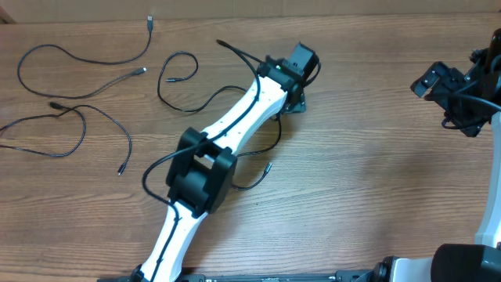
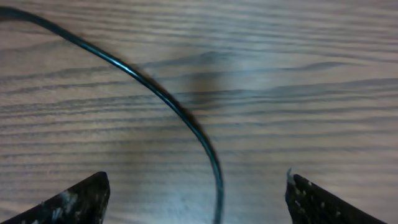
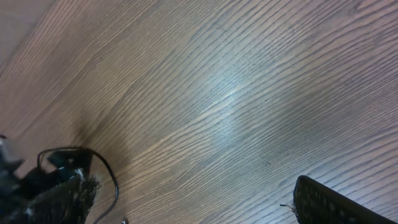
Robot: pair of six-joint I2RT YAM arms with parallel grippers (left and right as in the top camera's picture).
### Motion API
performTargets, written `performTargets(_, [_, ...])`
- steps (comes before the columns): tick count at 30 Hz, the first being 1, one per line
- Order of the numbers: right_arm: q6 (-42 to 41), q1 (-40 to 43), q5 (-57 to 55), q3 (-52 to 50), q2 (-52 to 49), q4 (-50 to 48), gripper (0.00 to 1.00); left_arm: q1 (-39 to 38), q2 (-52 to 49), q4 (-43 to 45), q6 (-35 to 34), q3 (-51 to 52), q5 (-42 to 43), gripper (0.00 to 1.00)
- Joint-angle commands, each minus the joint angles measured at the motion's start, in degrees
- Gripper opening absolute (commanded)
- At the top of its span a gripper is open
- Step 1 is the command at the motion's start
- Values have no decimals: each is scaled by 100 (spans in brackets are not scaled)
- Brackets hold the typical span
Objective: Untangle cables
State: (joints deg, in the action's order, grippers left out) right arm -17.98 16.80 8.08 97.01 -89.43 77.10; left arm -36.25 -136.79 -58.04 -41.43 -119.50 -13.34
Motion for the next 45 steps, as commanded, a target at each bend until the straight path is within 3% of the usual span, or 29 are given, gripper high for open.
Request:
performTargets(1, [20, 0, -37, 46, -9, -26, 100, 22, -227, 2, -85, -22, -356, 90])
performTargets(3, [20, 0, -37, 48, -9, -28, 100, 22, -367, 4, -205, -22, -280, 89])
performTargets(7, [20, 0, -37, 46, -7, -28, 100, 42, -535, 46, -232, -22, 109, 77])
performTargets(12, [20, 0, -37, 46, -9, -28, 100, 55, -562, 50, -232, -22, 223, 74])
performTargets(19, [20, 0, -37, 46, -9, -28, 100, 66, -564, 46, -232, 81, 614, 26])
performTargets(21, [20, 0, -37, 46, -9, -28, 100, 66, -564, 46, -234, 195, 750, 6])
performTargets(34, [20, 0, -37, 46, -9, -28, 100, 168, -304, -614, 173, -94, 1429, 4])
performTargets(45, [20, 0, -37, 46, -9, -28, 100, 254, 1655, -844, 463, -280, 796, 4])
